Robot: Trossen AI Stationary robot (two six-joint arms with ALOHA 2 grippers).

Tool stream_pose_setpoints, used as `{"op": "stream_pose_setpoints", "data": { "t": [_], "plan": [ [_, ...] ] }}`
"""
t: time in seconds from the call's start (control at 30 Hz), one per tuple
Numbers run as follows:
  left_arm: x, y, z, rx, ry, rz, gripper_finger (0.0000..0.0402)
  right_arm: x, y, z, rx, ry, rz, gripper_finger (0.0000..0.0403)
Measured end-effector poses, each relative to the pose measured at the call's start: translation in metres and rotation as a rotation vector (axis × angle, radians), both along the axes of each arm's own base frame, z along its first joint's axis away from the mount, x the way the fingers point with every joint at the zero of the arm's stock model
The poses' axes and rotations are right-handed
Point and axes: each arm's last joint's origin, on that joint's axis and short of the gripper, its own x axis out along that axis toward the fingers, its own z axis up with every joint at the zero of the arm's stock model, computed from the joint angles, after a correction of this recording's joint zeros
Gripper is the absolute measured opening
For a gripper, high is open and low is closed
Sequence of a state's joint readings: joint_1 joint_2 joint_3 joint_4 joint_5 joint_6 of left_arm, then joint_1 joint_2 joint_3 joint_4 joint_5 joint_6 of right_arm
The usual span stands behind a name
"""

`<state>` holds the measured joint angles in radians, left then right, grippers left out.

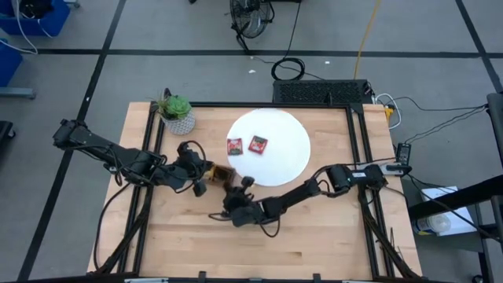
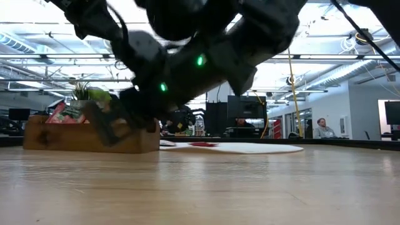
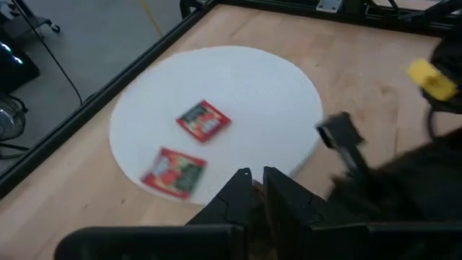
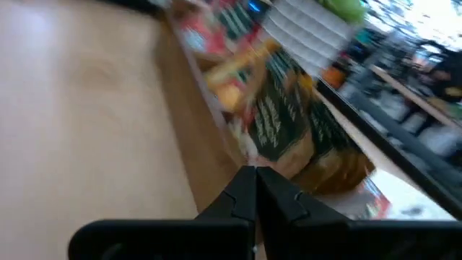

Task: Pick & Place Tea
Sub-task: Adjust the wooden organizer, then put the red tea bag into the left section of the wooden organizer

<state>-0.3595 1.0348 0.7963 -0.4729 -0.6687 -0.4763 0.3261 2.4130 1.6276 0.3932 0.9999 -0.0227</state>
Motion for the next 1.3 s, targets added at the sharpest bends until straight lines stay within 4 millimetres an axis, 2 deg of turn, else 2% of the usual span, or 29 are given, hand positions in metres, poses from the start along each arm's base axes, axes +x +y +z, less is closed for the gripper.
{"op": "stream_pose_setpoints", "data": {
  "t": [0.17,0.27,0.33,0.43,0.5,0.6,0.67,0.83,0.93,1.03,1.17,1.3],
  "plan": [
    [0.0,0.0,0.0,-0.007,0.006,-0.011,0.0044,0.0,-0.018,-0.006,0.0,0.053,-0.076,0.0],
    [0.0,0.0,-0.001,-0.007,0.009,-0.011,0.0045,0.001,-0.015,-0.004,0.0,0.045,-0.044,0.0],
    [-0.001,0.0,-0.001,-0.005,0.014,-0.011,0.0045,0.001,-0.006,0.0,-0.03,0.039,0.001,0.0],
    [-0.001,0.0,-0.001,-0.005,0.014,-0.011,0.0045,-0.004,0.009,0.019,-0.119,0.064,0.018,0.0],
    [-0.001,-0.001,-0.001,-0.007,0.015,-0.018,0.0045,-0.011,0.017,0.039,-0.19,0.089,-0.026,0.0],
    [-0.001,-0.003,-0.001,0.021,0.029,-0.052,0.0045,-0.023,0.018,0.063,-0.295,0.159,-0.112,0.0],
    [-0.001,-0.004,0.0,0.057,0.04,-0.083,0.0045,-0.034,0.012,0.073,-0.329,0.21,-0.14,0.0],
    [0.0,0.0,0.0,0.151,0.07,-0.105,0.0045,-0.073,-0.037,0.092,-0.213,0.179,-0.185,0.0],
    [0.001,0.004,0.001,0.181,0.077,-0.078,0.0045,-0.099,-0.074,0.093,-0.04,0.161,-0.096,0.0],
    [0.002,0.009,0.001,0.211,0.087,-0.055,0.0045,-0.116,-0.12,0.097,0.215,0.164,0.061,0.0016],
    [0.003,0.016,0.001,0.245,0.11,-0.046,0.0045,-0.126,-0.178,0.092,0.438,0.239,0.101,0.0084],
    [0.004,0.022,0.001,0.247,0.116,-0.015,0.0045,-0.121,-0.216,0.087,0.506,0.3,0.07,0.0184]
  ]
}}
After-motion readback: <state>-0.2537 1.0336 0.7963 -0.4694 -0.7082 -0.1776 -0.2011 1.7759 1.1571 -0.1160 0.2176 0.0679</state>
